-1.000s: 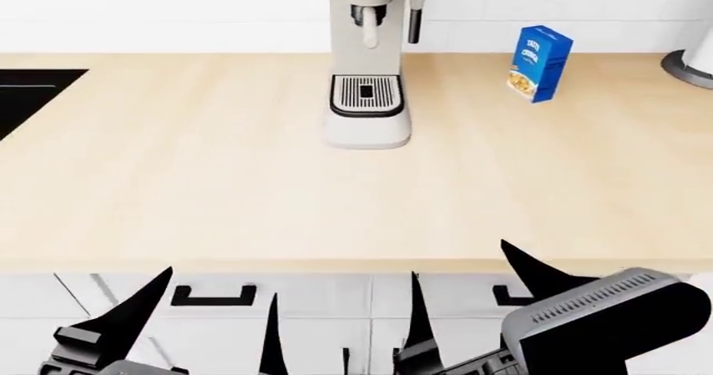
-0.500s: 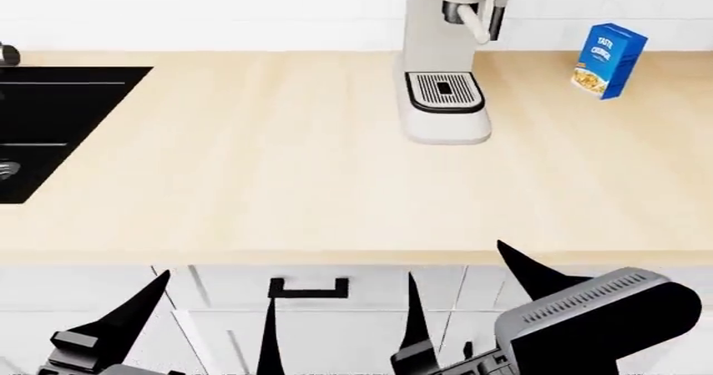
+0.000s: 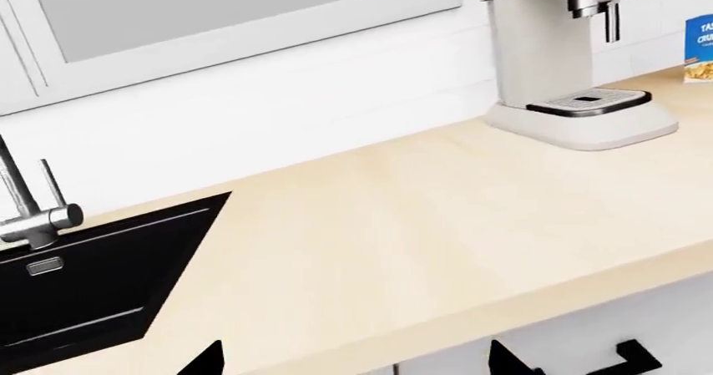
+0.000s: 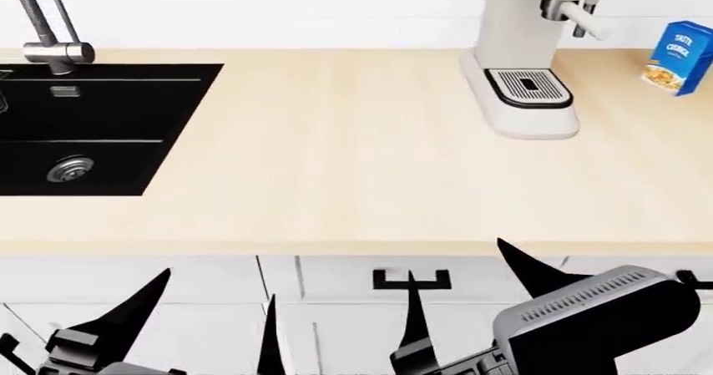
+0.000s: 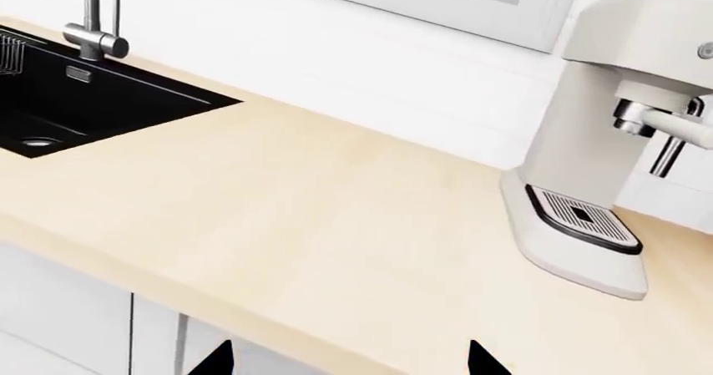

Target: Pick the jam and jello cup from the counter and place them in the cabinets closest to them.

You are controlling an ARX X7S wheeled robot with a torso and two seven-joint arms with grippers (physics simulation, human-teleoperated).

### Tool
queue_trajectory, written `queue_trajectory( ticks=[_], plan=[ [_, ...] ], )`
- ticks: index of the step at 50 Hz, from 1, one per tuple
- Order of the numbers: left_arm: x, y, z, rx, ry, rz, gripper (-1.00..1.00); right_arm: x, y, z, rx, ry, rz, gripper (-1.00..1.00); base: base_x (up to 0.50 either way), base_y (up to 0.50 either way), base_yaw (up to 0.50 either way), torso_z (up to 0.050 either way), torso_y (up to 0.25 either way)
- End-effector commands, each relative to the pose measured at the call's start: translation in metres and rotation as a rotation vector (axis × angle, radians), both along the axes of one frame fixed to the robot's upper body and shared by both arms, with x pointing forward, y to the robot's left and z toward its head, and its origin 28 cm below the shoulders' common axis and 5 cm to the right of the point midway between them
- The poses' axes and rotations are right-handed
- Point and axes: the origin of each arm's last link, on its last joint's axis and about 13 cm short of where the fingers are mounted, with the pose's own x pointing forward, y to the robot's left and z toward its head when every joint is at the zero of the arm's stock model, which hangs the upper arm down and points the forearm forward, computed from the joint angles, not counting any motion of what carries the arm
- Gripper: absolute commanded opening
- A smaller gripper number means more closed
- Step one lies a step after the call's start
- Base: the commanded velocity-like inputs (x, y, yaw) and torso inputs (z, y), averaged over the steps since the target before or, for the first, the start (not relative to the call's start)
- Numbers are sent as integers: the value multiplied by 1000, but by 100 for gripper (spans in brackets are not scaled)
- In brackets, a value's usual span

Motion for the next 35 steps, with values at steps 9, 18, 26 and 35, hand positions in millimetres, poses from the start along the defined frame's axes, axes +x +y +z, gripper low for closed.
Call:
queue_trajectory(
  ticks=[9,18,26,35],
  plan=[
    [1,-1,1,4,0,-3,100,0,0,1,-1,0,7,100,-47,500,0,0,0],
    [1,0,1,5,0,-2,100,-1,0,0,-1,3,9,100,-48,500,0,0,0],
    [1,0,1,3,3,0,100,-1,1,-1,-1,5,10,100,-49,500,0,0,0],
    [1,0,1,3,1,0,100,-1,2,-2,-2,7,13,100,-50,500,0,0,0]
  ],
)
